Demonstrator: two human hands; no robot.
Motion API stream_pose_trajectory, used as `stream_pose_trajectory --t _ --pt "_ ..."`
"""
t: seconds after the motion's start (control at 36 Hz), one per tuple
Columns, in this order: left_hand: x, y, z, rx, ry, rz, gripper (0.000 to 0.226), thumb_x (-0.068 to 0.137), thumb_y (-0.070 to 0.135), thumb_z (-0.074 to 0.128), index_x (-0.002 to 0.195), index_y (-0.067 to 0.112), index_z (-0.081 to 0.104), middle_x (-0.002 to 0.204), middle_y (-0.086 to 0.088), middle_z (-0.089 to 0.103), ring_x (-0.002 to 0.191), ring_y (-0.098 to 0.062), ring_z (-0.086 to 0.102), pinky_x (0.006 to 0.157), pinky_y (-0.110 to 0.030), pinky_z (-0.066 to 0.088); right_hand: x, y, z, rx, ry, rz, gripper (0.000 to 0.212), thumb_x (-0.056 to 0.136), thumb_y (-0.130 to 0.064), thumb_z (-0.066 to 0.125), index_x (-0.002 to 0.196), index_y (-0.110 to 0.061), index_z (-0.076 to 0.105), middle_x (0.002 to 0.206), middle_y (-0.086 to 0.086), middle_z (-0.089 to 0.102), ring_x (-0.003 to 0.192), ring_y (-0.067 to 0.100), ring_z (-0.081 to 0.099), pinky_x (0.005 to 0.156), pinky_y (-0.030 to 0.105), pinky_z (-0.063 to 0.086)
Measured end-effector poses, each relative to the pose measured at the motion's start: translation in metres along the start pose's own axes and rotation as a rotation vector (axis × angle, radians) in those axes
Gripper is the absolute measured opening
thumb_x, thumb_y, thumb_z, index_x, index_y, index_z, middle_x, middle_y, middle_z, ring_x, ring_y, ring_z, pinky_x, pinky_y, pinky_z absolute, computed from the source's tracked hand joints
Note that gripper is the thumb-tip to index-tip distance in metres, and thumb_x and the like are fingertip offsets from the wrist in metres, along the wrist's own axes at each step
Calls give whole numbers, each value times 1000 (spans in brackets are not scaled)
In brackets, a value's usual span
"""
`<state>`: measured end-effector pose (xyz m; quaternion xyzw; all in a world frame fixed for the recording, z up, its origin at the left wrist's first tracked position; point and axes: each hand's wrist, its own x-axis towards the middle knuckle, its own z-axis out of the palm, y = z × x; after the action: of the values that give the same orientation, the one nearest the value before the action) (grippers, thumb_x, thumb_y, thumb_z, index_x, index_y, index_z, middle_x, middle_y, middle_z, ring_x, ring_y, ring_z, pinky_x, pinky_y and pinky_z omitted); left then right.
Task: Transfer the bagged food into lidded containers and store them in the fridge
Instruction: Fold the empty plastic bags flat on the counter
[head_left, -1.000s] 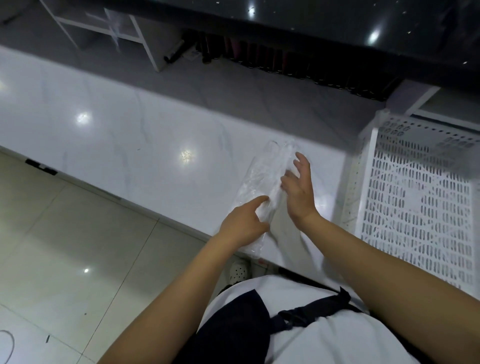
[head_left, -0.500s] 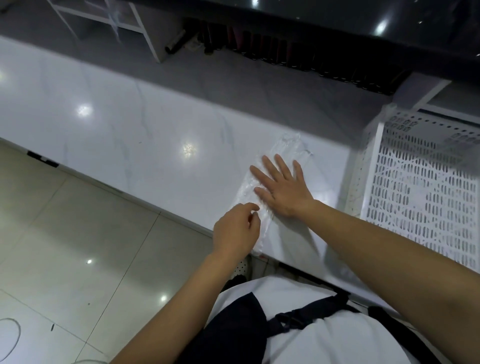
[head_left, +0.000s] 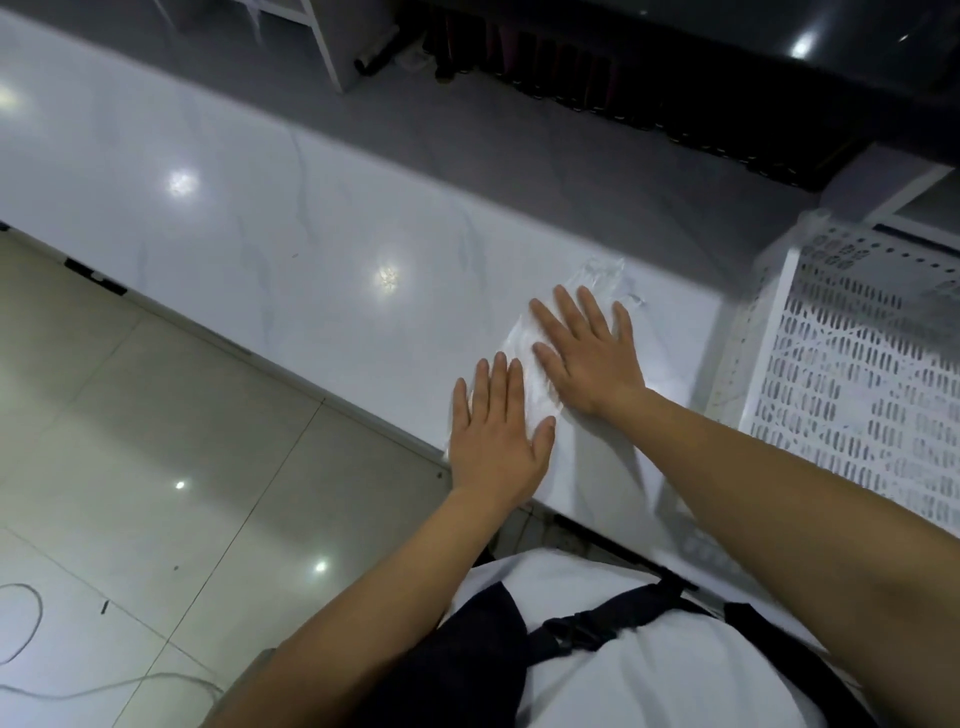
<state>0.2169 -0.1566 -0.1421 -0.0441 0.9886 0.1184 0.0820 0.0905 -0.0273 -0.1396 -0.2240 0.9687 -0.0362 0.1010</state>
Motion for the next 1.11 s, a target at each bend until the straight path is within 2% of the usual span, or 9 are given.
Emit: stream_pose_trajectory --t 0.25,0.39,0.47,0.56,0.83,0.89,1.0,1.06,1.11 --pt "-31 -8 14 -25 43 59 74 103 59 21 161 14 12 169 -8 5 156 -23 -2 124 -50 2 19 12 -11 -10 -10 89 58 103 -55 0 157 -38 -7 168 -1 -10 154 21 -12 121 54 -5" --pt "-32 -10 14 -29 46 60 73 102 59 24 160 15 16 168 -8 9 156 -24 2 123 -51 7 14 -23 -25 -21 96 96 56 102 -51 25 154 -29 26 162 9 25 150 33 17 118 57 9" --pt "-30 -8 11 -36 20 51 73 102 60 21 160 17 13 168 -7 7 156 -23 1 123 -50 4 12 -41 -15 -2 66 -78 60 100 -58 18 157 -37 16 168 3 9 154 28 4 119 56 -1" --pt "-31 -7 6 -22 9 44 75 102 61 17 160 15 12 168 -7 5 156 -24 -1 123 -49 1 19 -33 1 -4 -4 -52 64 98 -67 8 156 -44 -2 168 -5 -7 154 22 -12 118 55 -13" --pt "-57 -16 -4 -132 -88 35 74 101 64 17 159 28 -11 163 0 -27 150 -18 -30 123 -46 -13 57 8 -10 -1 72 46 67 97 -68 2 158 -39 1 168 -2 -1 154 22 -8 121 48 -3" --pt "-68 -21 -9 -300 -21 -47 72 99 65 26 160 32 4 167 0 -18 152 -18 -22 124 -43 -7 57 6 -10 8 75 43 66 98 -67 4 158 -39 2 168 -1 0 154 22 -7 121 49 -2" --pt "-90 -27 -22 -822 239 -445 67 90 58 61 148 41 32 156 13 21 142 -12 28 114 -30 26 56 4 -13 16 80 70 66 98 -65 6 158 -38 5 168 1 4 154 24 -3 121 51 1" --pt "-90 -29 -31 -1212 202 -723 71 84 45 76 143 43 36 147 10 33 123 -6 48 97 -22 44 53 1 -12 12 86 107 66 99 -64 5 158 -37 5 168 2 3 154 27 -2 121 52 1" --pt "-87 -34 -39 -1574 163 -916 69 82 31 80 139 33 41 140 -3 48 111 -12 63 89 -30 56 48 -5 -9 15 86 138 67 99 -65 5 158 -35 3 168 3 0 154 28 -4 121 52 0"
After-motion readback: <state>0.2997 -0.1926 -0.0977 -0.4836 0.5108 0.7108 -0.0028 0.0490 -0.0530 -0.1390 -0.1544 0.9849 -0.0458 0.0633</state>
